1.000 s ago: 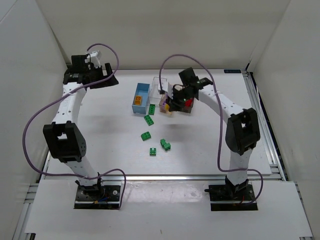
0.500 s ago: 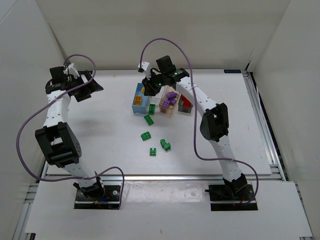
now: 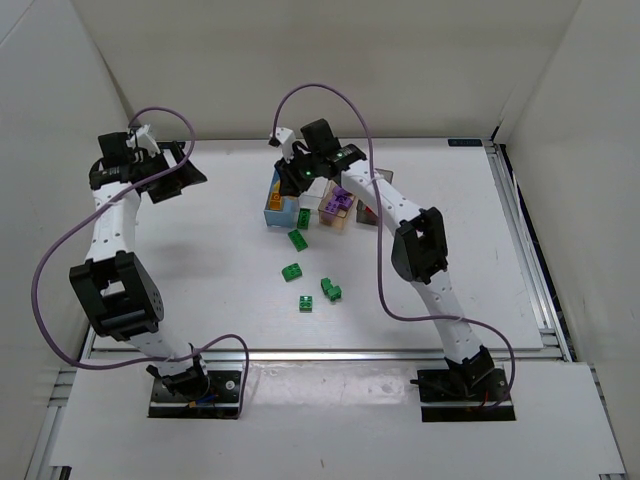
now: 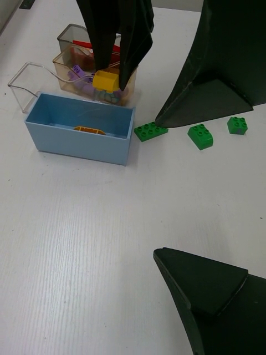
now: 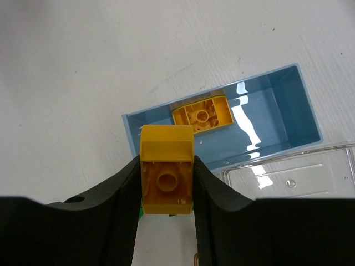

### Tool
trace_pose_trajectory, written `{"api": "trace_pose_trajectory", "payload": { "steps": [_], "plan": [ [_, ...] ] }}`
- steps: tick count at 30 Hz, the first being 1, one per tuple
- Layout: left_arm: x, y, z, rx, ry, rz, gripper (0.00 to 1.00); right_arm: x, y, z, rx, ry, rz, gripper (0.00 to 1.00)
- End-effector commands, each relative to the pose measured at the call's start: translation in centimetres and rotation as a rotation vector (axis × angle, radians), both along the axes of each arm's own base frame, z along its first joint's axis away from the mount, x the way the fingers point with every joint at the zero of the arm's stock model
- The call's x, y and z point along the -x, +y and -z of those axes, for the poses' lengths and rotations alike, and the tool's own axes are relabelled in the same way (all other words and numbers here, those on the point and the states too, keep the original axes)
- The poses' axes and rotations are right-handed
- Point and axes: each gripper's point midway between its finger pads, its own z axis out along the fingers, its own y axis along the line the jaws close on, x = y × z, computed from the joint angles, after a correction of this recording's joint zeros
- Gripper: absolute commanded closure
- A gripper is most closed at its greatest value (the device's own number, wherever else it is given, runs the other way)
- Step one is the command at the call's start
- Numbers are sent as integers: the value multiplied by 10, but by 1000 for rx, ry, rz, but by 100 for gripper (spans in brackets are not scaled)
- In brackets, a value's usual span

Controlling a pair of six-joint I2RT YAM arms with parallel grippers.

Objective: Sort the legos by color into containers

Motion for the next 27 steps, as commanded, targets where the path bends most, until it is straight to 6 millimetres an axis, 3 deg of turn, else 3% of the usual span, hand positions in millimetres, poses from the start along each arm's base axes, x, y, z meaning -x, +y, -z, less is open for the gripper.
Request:
{"api": "trace_pose_trajectory", "payload": {
  "steps": [1, 5, 9, 12, 14, 21, 22, 23, 24, 27],
  "plan": [
    [11, -1, -25, -38, -63, 1, 1, -9, 9, -3, -34, -19, 19, 80],
    [12, -2, -28, -41, -71, 7, 1, -14, 11, 10, -30, -6, 39, 74],
    [13, -3, -28, -40, -69, 11, 1, -19, 15, 12, -44, -20, 42, 46],
    [13, -3, -27, -37, -67, 14, 1, -21, 18, 8, -61, -32, 39, 40],
    [13, -5, -27, -31, -71, 21, 1, -21, 20, 4, -75, -33, 37, 28],
    [14, -17, -28, -24, -98, 77, 1, -13, 21, -23, -125, -46, 14, 19],
    [15, -27, -27, -30, -100, 104, 1, -11, 19, -41, -141, -73, 14, 19],
    [15, -31, -26, -43, -101, 117, 0, -9, 17, -40, -140, -77, 17, 18],
    [16, -34, -25, -53, -104, 127, 0, -7, 15, -56, -151, -103, 21, 18],
    [17, -47, -17, -68, -97, 157, 2, -10, 2, -61, -127, -127, 53, 18]
  ]
}}
